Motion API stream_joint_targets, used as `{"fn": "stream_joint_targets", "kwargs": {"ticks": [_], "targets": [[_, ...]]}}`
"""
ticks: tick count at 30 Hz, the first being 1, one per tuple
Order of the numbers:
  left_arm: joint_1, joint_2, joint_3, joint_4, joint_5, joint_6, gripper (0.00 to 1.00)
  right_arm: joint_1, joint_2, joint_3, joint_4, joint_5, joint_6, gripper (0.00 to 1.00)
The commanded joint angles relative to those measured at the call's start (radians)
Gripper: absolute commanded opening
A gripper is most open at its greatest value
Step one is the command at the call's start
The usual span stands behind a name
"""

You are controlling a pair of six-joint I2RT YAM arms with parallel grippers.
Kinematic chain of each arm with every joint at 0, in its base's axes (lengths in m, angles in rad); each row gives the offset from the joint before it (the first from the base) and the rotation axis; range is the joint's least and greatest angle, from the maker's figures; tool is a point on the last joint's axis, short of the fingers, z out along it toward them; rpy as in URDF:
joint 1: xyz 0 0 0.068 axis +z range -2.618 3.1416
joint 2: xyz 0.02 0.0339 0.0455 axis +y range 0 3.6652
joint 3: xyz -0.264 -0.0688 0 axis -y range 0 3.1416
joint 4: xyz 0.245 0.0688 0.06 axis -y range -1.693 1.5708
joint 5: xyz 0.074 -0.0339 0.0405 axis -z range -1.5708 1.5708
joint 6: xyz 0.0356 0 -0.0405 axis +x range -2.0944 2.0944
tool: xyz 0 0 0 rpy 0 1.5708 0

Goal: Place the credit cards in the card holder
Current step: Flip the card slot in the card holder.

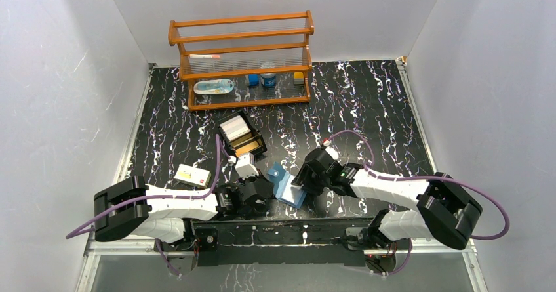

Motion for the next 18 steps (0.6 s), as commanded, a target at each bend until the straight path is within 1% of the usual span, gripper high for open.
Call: {"fn": "stream_joint_targets", "kwargs": {"ticks": [1, 5, 11, 18], "targets": [[-0.008, 0.003, 0.029, -0.025, -0.06, 0.003, 0.0, 0.009, -0.015, 0.024, -0.094, 0.074, 0.006, 0.54], [-0.009, 0.01, 0.03, -0.026, -0.061, -0.001, 0.0, 0.008, -0.024, 0.011, -0.058, 0.071, 0.008, 0.53], [-0.009, 0.017, 0.032, -0.024, -0.052, -0.006, 0.0, 0.009, -0.035, -0.059, 0.136, 0.019, 0.016, 0.53], [-0.012, 0.013, 0.031, -0.02, -0.042, -0.006, 0.0, 0.009, -0.038, -0.064, 0.181, 0.005, 0.002, 0.49]]}}
